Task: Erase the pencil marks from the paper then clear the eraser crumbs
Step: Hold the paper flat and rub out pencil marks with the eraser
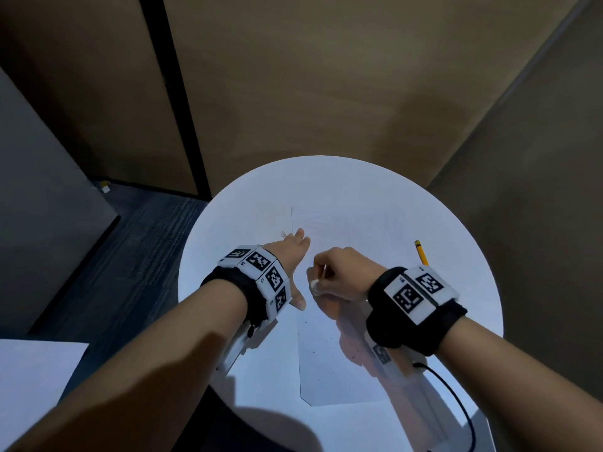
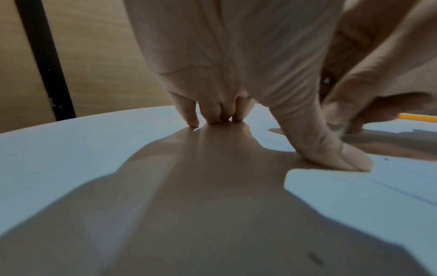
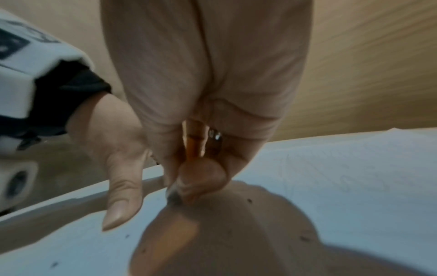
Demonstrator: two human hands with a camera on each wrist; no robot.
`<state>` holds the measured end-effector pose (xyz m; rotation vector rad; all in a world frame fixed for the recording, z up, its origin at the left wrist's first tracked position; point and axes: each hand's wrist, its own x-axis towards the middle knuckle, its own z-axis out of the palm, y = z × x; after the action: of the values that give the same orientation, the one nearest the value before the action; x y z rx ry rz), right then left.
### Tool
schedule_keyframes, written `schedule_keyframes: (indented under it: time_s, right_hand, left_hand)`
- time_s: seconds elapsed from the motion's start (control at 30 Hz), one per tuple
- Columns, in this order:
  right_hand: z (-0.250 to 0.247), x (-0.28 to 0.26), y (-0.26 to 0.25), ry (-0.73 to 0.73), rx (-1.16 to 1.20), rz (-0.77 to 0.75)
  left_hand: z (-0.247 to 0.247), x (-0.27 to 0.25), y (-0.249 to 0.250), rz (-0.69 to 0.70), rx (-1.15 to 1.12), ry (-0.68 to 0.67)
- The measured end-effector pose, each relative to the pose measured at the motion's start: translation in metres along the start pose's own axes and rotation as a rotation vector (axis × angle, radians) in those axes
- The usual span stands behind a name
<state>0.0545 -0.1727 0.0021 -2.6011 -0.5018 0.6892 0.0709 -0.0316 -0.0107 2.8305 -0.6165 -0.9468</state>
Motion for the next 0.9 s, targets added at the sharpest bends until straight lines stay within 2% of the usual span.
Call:
schedule_keyframes:
  time_s: [0.13, 0.27, 0.33, 0.5, 0.57, 0.7, 0.83, 0.9]
  right_hand:
    - [0.004, 0.006, -0.004, 0.143, 0.099, -0.013]
    - [0.002, -0.001, -0.002, -0.028, -0.057, -0.012]
    - [-0.002, 0.000, -0.004, -0.068, -0.076, -0.006]
    - [0.006, 0.008, -0.008, 0.094, 0.056, -0.023]
    - [0.011, 0.003, -0.002, 0.100, 0.045, -0.028]
    - [0.005, -0.005, 0.000, -0.006, -0.018, -0.014]
    - [0.002, 0.010, -0.006, 0.119, 0.065, -0.045]
    - [0.004, 0.010, -0.004, 0.113, 0.039, -0.050]
  left_hand:
    - [0.001, 0.000, -0.001, 0.017, -0.038, 0.022]
    - [0.005, 0.002, -0.005, 0.013, -0.037, 0.022]
    - [0.006, 0.003, -0.006, 0.013, -0.049, 0.026]
    - [0.003, 0.003, -0.005, 0.038, -0.104, 0.032]
    - [0.005, 0.005, -0.006, 0.031, -0.089, 0.027]
    - [0.008, 0.006, -0.009, 0.019, -0.075, 0.023]
    - [0.001, 0.001, -0.003, 0.021, -0.112, 0.027]
    - [0.001, 0.001, -0.003, 0.027, -0.111, 0.030]
